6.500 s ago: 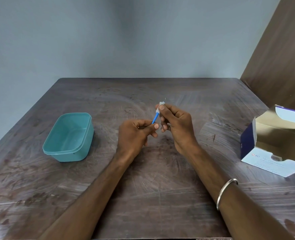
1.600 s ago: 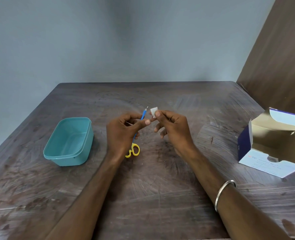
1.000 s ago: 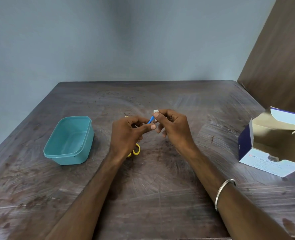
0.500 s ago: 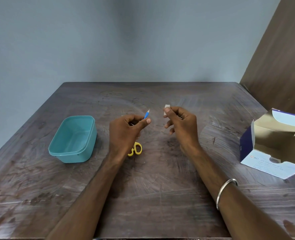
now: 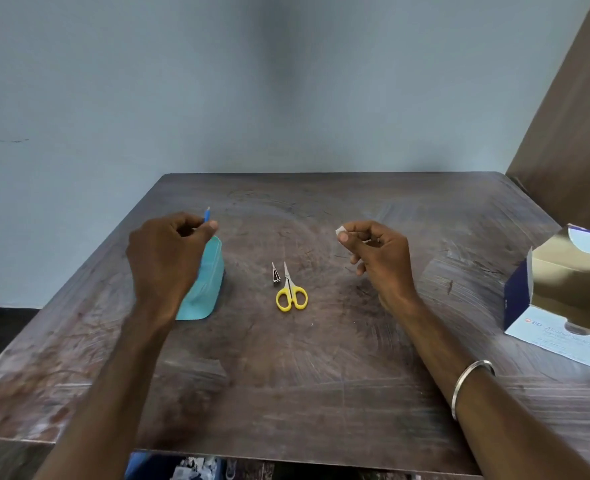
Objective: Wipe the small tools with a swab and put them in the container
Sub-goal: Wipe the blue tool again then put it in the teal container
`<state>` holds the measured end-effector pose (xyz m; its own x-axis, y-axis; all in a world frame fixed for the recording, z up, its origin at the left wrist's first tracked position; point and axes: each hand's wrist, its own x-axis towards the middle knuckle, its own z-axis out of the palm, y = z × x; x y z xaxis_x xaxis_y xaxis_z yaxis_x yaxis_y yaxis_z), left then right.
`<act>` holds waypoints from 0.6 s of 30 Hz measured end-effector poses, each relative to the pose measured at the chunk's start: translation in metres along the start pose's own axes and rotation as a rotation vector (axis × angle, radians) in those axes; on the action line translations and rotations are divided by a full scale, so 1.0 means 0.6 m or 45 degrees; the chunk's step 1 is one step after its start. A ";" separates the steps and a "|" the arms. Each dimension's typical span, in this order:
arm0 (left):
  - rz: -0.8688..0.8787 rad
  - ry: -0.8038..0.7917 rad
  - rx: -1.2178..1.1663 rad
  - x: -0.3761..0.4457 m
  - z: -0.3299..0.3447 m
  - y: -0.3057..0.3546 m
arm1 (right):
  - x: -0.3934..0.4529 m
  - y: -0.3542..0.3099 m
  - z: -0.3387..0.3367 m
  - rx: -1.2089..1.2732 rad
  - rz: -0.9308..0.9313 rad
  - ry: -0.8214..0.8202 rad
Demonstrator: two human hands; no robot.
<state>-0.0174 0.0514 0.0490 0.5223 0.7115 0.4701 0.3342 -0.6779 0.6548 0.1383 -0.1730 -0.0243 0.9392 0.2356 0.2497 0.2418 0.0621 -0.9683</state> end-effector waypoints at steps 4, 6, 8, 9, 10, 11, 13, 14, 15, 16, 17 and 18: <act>-0.098 -0.230 0.260 0.018 -0.006 -0.037 | -0.003 -0.005 -0.003 0.005 -0.006 -0.005; -0.106 -0.327 0.386 0.018 0.001 -0.047 | -0.005 -0.005 -0.002 -0.014 -0.006 -0.009; -0.114 -0.422 0.495 0.019 0.011 -0.052 | -0.006 -0.007 -0.001 -0.021 0.001 -0.003; -0.122 -0.467 0.539 0.020 0.015 -0.053 | -0.006 -0.008 -0.001 -0.021 0.006 0.000; -0.131 -0.500 0.574 0.022 0.020 -0.054 | -0.006 -0.009 0.000 -0.018 0.007 0.000; -0.139 -0.523 0.602 0.025 0.024 -0.055 | -0.006 -0.010 0.000 -0.012 0.006 -0.005; -0.150 -0.554 0.636 0.029 0.030 -0.057 | -0.006 -0.012 0.000 0.002 0.003 -0.015; -0.150 -0.571 0.652 0.030 0.033 -0.058 | -0.007 -0.012 0.000 0.004 0.003 -0.016; -0.141 -0.589 0.673 0.030 0.036 -0.060 | -0.007 -0.012 -0.001 0.002 0.004 -0.015; -0.130 -0.608 0.698 0.029 0.037 -0.060 | -0.007 -0.012 -0.001 0.001 0.003 -0.014; -0.122 -0.620 0.723 0.028 0.040 -0.060 | -0.008 -0.011 -0.002 0.002 0.002 -0.015; -0.116 -0.627 0.739 0.028 0.041 -0.059 | -0.007 -0.009 -0.002 0.000 0.000 -0.019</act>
<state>-0.0012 0.0828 0.0189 0.7166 0.6971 0.0216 0.6803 -0.7055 0.1985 0.1332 -0.1757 -0.0199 0.9354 0.2502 0.2498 0.2420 0.0621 -0.9683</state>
